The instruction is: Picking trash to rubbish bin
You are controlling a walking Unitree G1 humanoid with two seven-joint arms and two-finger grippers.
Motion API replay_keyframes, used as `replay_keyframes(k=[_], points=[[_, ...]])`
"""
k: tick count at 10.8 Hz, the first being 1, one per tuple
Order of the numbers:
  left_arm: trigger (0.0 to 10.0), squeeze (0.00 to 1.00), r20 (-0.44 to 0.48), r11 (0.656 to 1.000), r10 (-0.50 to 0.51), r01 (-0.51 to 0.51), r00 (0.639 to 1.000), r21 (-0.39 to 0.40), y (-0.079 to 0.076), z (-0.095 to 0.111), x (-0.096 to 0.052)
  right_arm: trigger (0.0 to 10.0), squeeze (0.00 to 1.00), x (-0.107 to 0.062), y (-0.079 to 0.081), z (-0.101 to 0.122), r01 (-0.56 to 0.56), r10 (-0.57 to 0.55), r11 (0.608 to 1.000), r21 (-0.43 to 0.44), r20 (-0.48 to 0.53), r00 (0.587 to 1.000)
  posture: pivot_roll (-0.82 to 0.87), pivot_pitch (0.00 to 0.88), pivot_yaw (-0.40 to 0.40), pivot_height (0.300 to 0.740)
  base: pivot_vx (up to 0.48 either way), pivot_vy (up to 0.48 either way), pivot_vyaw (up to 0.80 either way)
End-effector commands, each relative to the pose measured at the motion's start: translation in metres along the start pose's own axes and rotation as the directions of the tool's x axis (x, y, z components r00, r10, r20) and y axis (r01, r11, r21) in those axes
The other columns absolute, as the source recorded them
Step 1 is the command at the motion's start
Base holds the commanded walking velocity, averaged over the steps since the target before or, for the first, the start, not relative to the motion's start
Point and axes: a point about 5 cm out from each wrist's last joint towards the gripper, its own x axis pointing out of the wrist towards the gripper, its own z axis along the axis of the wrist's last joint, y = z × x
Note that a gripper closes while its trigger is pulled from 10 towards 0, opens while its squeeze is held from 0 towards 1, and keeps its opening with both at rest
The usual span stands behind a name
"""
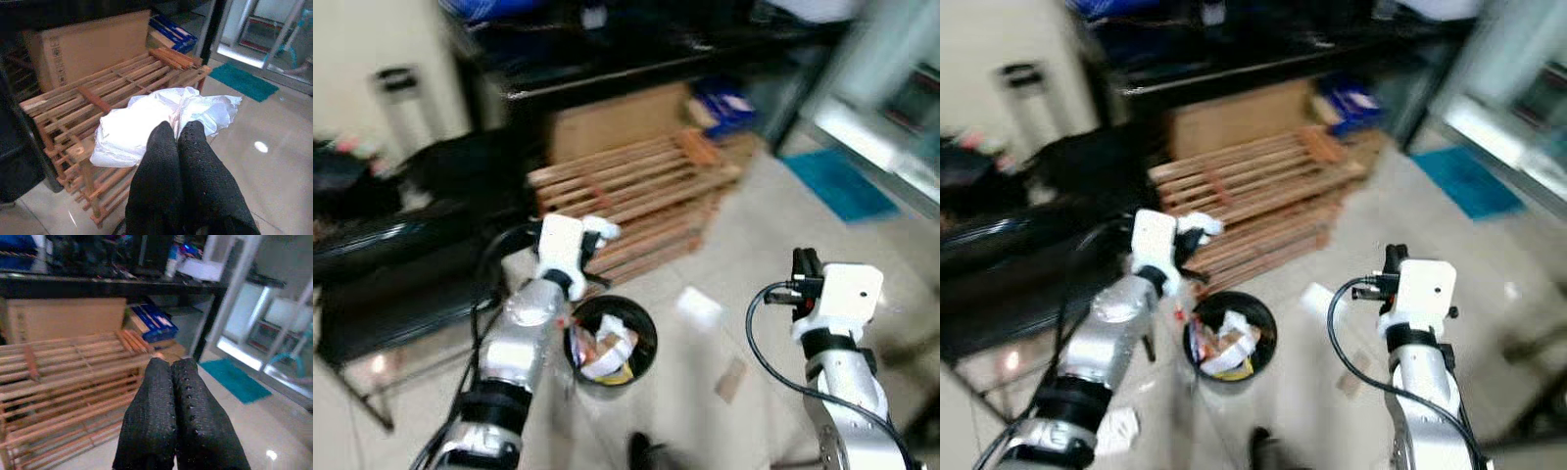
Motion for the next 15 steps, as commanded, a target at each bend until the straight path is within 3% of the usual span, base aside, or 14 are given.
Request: replay_keyframes(k=[1, 3, 7, 13, 15], points=[[0.0, 0.0, -0.014, 1.0, -0.025, 0.024, 1.0, -0.01, -0.008, -0.0031, 0.0018, 10.0, 0.0, -0.0008, -0.0063, 0.0002, 0.018, -0.018, 1.0, -0.011, -0.009, 1.0, 0.17, 0.119, -0.058, 0.74, 0.0, 0.0, -0.8], [0.0, 0.0, -0.014, 1.0, -0.024, 0.023, 1.0, -0.01, -0.008, -0.0036, 0.0021, 10.0, 0.0, -0.0012, -0.006, 0.0017, 0.017, -0.017, 1.0, -0.004, 0.002, 1.0, 0.17, 0.119, -0.058, 0.74, 0.0, 0.0, -0.8], [0.0, 0.0, -0.009, 1.0, -0.022, 0.022, 1.0, -0.003, -0.0072, -0.0031, 0.004, 10.0, 0.0, -0.0013, -0.0043, 0.0039, 0.004, -0.003, 1.0, -0.02, 0.012, 1.0, 0.16, 0.119, -0.062, 0.74, 0.267, 0.0, 0.0], [0.0, 0.0, -0.021, 1.0, -0.02, 0.02, 1.0, 0.008, -0.0063, -0.0058, 0.005, 10.0, 0.0, -0.0022, -0.0033, 0.0042, -0.001, 0.002, 1.0, -0.027, 0.015, 1.0, 0.15, 0.115, -0.06, 0.74, 0.454, 0.0, 0.0], [0.0, 0.0, -0.005, 1.0, -0.017, 0.017, 1.0, 0.003, -0.0069, -0.0049, 0.0046, 10.0, 0.0, -0.0027, -0.0033, 0.0036, -0.001, 0.001, 1.0, -0.026, 0.012, 1.0, 0.15, 0.115, -0.06, 0.74, 0.0, 0.0, 0.0]])
